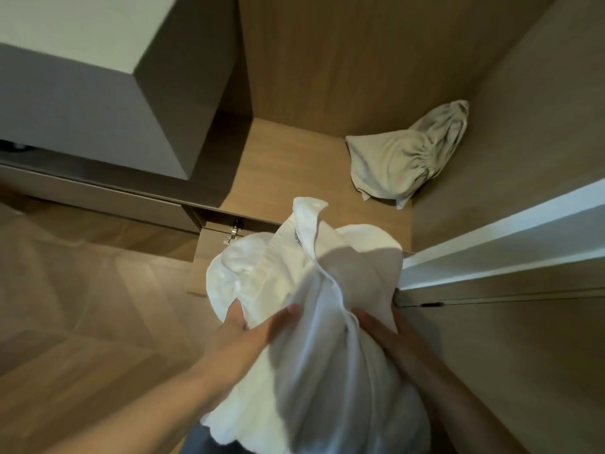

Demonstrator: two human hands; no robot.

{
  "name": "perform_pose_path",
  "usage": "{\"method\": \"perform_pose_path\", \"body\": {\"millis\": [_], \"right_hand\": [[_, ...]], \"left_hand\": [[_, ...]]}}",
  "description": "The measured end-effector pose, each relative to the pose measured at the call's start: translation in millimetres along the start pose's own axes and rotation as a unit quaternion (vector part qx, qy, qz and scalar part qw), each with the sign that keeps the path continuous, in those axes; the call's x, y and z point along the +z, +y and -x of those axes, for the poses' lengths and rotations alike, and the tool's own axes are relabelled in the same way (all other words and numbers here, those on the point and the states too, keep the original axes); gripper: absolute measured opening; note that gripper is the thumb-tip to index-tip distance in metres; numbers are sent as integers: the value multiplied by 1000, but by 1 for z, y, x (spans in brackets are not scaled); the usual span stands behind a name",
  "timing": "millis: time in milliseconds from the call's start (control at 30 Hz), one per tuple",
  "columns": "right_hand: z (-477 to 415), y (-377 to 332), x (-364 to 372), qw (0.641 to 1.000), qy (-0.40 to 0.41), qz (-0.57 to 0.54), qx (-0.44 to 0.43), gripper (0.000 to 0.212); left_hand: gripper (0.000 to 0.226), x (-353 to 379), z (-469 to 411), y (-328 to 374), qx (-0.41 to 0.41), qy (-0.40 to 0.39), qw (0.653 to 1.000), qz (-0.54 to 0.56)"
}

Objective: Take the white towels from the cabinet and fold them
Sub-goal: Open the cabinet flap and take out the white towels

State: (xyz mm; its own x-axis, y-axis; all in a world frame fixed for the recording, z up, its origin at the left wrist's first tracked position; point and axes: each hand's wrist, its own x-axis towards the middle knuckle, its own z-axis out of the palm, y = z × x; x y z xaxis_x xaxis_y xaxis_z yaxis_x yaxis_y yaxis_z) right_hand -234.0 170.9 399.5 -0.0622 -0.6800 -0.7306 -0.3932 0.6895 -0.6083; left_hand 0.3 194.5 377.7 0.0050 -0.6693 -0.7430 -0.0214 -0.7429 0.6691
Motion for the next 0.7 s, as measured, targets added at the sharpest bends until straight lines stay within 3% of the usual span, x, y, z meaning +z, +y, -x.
{"method": "perform_pose_path", "body": {"millis": [200,333,467,567,700], "right_hand": [[73,-63,-43,1000,6,16,-14,118],[110,-98,-64,999,1,-9,-50,98],[136,-128,-79,994,-17,-9,-109,92],[145,-149,-88,991,-31,-11,-131,81],[146,-172,-92,986,-43,-14,-159,100]], "left_hand": [[94,6,71,69,45,-11,999,9],[101,11,114,100,66,16,997,32],[106,15,140,124,62,43,997,30],[108,15,147,141,103,45,992,63],[97,8,154,157,145,61,984,87]]}}
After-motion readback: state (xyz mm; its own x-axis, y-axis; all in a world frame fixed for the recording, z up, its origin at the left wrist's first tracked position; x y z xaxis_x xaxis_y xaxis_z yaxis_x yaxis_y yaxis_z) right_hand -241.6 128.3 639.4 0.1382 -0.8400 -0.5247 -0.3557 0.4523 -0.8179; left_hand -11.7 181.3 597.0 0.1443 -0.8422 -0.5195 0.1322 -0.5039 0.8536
